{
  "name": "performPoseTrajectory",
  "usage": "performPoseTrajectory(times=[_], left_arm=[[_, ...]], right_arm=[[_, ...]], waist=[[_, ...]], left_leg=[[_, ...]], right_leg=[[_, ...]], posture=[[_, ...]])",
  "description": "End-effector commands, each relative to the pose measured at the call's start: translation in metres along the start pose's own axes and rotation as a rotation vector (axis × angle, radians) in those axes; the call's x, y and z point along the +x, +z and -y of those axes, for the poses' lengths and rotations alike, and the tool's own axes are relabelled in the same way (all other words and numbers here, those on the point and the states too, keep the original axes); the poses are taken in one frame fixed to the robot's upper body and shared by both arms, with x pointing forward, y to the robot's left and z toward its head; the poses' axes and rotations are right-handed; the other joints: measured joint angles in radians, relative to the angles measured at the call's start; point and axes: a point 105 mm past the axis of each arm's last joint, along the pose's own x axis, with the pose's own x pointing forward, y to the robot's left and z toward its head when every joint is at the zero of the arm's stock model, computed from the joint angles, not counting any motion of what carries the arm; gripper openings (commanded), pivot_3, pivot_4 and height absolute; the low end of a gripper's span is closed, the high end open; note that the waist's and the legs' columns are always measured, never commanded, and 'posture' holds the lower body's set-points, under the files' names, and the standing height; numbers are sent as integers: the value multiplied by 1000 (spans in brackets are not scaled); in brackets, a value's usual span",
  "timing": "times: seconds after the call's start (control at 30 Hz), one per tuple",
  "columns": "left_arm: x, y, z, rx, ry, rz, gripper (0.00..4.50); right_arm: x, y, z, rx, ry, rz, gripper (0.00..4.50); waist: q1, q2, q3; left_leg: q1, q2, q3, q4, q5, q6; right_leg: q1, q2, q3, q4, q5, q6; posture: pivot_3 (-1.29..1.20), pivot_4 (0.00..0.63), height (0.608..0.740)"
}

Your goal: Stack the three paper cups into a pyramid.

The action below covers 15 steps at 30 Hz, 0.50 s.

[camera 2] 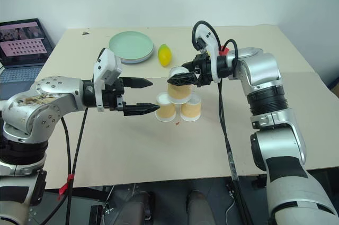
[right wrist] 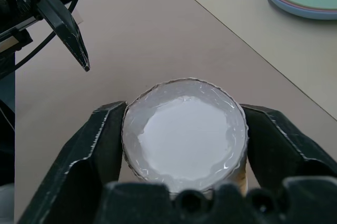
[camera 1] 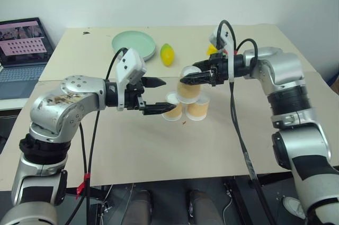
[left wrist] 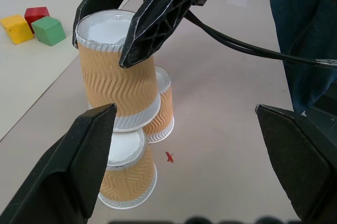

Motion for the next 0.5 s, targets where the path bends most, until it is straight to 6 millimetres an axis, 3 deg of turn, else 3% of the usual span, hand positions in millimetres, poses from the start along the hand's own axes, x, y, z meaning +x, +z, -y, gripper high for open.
performPoseTrajectory(times=[0.03, 0.3, 0.5], left_arm=[[-3, 10, 0, 53, 10, 23, 4500], [-1, 9, 0, 51, 6, 23, 4500], [-2, 8, 0, 49, 6, 21, 4500]], right_arm=[[-9, 15, 0, -43, -18, 44, 4453], [-23, 30, -1, -21, -23, 94, 4453], [-73, 70, -8, -7, -9, 260, 4453]], waist=[[0, 0, 0], [0, 0, 0], [5, 0, 0]], left_leg=[[0, 0, 0, 0, 0, 0], [0, 0, 0, 0, 0, 0], [-1, 0, 0, 0, 0, 0]], right_leg=[[0, 0, 0, 0, 0, 0], [0, 0, 0, 0, 0, 0], [-1, 0, 0, 0, 0, 0]], posture=[[0, 150, 740], [0, 150, 740], [0, 150, 740]])
